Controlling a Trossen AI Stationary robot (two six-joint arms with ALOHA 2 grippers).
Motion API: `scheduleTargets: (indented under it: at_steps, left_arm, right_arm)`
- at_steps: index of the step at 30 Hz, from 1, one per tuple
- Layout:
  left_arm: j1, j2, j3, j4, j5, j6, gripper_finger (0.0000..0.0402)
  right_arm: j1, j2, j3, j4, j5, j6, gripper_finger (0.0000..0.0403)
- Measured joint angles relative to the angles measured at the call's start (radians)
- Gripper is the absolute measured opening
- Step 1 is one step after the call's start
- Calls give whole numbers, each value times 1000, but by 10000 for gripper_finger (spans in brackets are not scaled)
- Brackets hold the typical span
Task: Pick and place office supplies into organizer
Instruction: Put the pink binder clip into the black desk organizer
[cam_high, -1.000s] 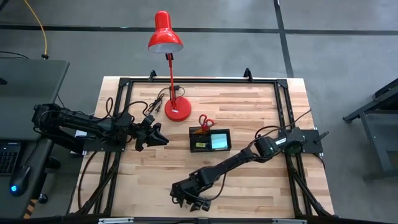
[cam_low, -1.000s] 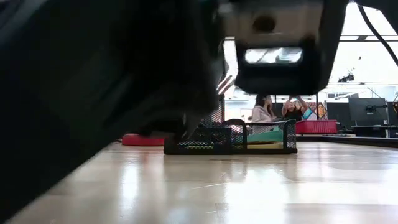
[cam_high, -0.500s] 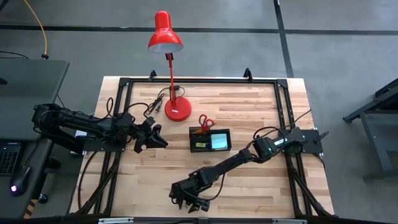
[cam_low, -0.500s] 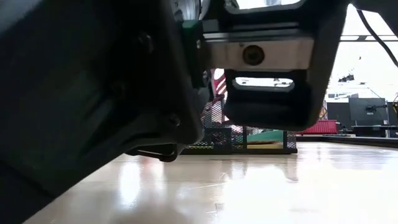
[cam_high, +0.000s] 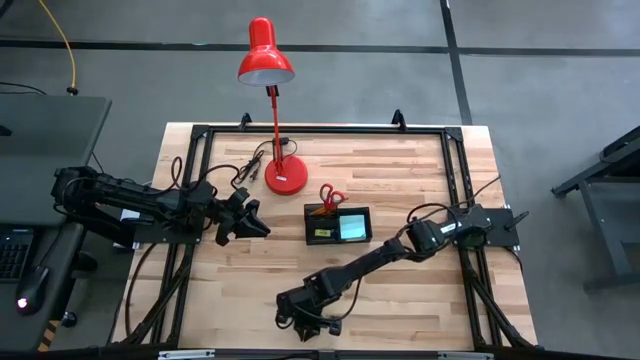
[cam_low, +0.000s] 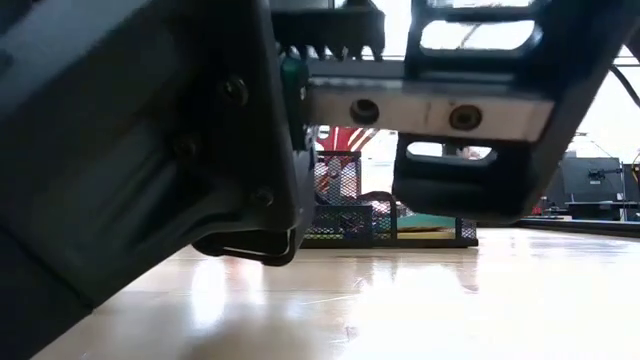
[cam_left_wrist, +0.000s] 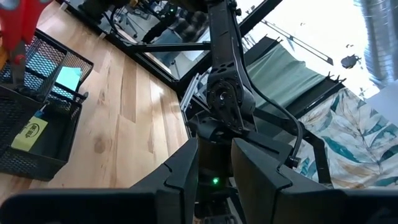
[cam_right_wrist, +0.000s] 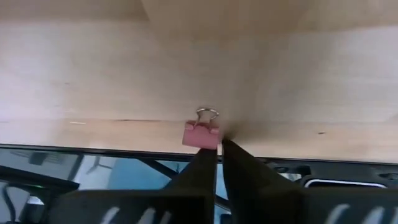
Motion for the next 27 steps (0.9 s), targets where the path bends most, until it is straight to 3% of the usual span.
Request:
scheduleTargets:
  at_steps: [2,5,14,18,22,27]
  left_arm:
    - [0,0,0,0,0,0,88]
    - [0,0,0,0,0,0,88]
    - [0,0,0,0,-8,4,88]
    - [0,0,0,0,-8,4,88]
    - [0,0,0,0,-8,4,88]
    - [0,0,0,0,-4,4,88]
  right_arm:
    - [-2,2,-1,1,-25,-15,4]
    - [-1,3,-3,48,-29,-19,25]
    - [-23,6,-4,91,-60,-43,170]
    - [-56,6,-4,84,-50,-76,216]
    - [-81,3,-3,54,-45,-114,230]
    - [-87,3,-3,41,-80,-155,216]
